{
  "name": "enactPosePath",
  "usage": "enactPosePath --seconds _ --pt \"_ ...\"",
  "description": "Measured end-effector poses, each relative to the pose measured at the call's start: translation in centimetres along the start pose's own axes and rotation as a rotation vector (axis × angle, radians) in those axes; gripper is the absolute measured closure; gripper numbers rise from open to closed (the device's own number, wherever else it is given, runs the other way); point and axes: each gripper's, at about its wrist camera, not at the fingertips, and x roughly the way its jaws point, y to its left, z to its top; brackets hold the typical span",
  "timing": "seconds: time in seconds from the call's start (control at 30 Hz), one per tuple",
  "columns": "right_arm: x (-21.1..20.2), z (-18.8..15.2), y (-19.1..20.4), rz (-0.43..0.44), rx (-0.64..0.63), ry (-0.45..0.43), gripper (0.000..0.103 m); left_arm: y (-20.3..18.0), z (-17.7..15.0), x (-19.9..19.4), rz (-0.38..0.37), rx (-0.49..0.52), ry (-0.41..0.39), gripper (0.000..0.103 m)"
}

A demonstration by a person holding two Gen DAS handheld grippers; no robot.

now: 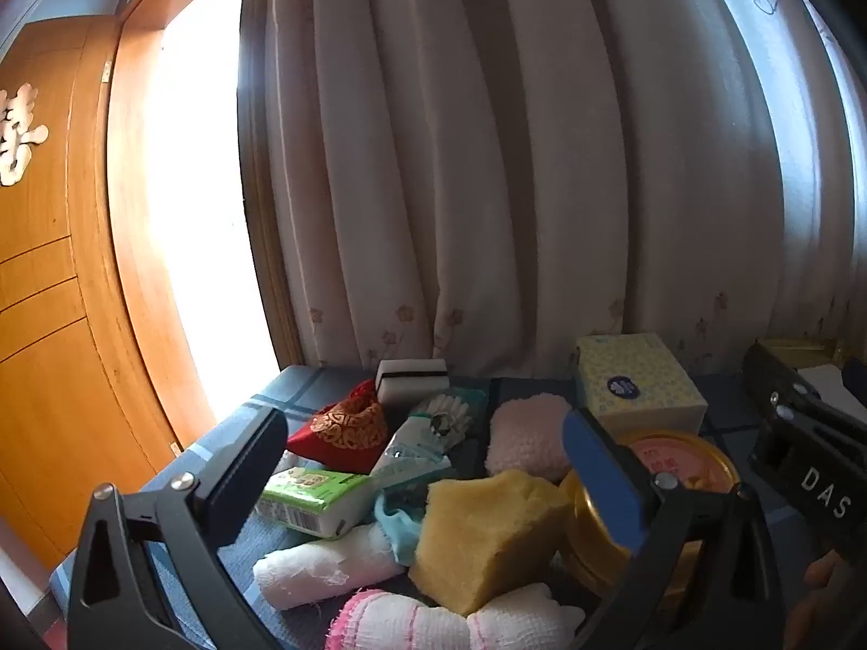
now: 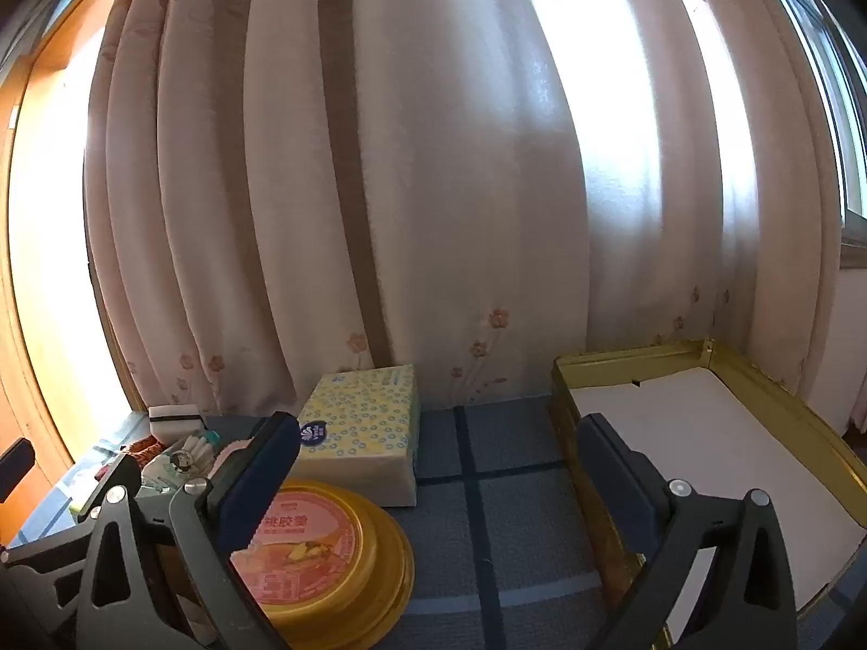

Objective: Organize soft objects

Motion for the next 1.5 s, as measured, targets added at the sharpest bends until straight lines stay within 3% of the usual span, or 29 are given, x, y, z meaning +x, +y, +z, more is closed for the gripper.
enactPosePath --seconds 1.5 --pt "-1.3 -0.1 1.0 0.031 -0.041 -0.058 0.001 0.2 -0.1 0.0 -0.041 -0.039 0.033 0.0"
